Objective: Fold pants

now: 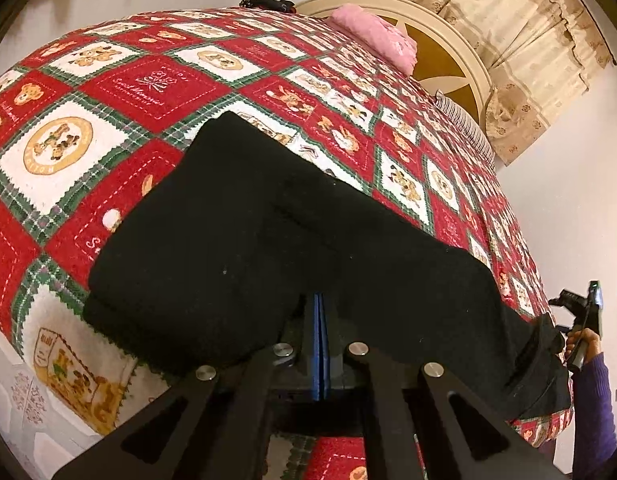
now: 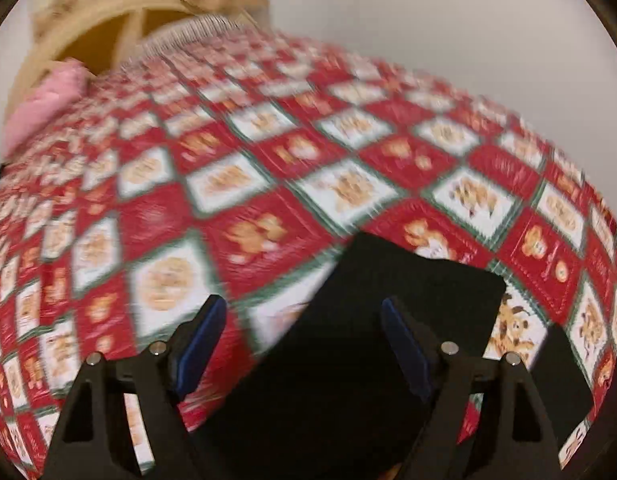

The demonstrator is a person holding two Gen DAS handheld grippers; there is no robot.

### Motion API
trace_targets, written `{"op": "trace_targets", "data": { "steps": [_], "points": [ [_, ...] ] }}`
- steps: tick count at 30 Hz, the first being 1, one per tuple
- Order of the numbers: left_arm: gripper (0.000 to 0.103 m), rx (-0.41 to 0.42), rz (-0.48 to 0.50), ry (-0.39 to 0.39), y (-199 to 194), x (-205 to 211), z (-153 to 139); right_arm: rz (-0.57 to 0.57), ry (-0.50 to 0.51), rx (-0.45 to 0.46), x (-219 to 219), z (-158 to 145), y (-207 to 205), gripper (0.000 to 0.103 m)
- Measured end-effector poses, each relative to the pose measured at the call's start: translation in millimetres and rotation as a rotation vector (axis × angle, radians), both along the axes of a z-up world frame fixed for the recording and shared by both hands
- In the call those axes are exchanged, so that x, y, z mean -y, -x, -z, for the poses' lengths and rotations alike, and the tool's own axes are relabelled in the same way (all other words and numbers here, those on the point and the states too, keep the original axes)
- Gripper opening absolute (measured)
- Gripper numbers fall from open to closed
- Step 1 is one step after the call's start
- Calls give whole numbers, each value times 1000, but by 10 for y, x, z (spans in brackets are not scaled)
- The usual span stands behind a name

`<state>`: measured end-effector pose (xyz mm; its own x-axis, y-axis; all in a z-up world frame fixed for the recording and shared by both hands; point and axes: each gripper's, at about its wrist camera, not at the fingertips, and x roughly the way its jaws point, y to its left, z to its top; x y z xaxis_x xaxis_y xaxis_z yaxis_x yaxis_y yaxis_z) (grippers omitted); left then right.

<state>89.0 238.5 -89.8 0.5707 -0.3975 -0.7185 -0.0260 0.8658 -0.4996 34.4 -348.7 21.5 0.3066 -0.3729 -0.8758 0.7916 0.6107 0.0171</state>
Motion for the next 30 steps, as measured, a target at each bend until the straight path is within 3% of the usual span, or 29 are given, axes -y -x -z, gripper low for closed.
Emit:
{"op": "trace_targets", "data": {
  "steps": [2,4,6,7,8,11,12,16,22,26,30],
  "points": [
    [3,-2,-1,-2,-1,-1,-1,-1,-67,-61,126,197,-56,83],
    [3,-1,-2,-6,-7,1,-1,-34,-30,-155,78,305,-146,83],
    [3,0,-2,-10,-7,5,-1,-37,-14,-179,30,334,-163,77],
    [3,1,-2,-10,-6,7,0,-34,-15,-177,23,341,-140,65],
    [3,0,-3,-9,-5,8,0,-28,-12,-176,36,322,-97,45],
    [3,2,-6,-7,1,13,-4,-34,-62,-110,154,212,113,13],
    [3,2,-7,-8,3,15,-5,-38,-85,-78,201,198,148,11],
    [3,5,-13,-20,12,41,-12,-101,-186,227,236,-175,617,9],
    [3,23,-15,-50,28,76,-16,-191,-156,562,-53,-723,1572,9],
    [3,31,-17,-34,33,55,2,-163,-174,679,-114,-667,2199,9],
    [3,30,-18,-19,19,42,8,-97,-190,705,-50,-337,2689,9]
  ]
}}
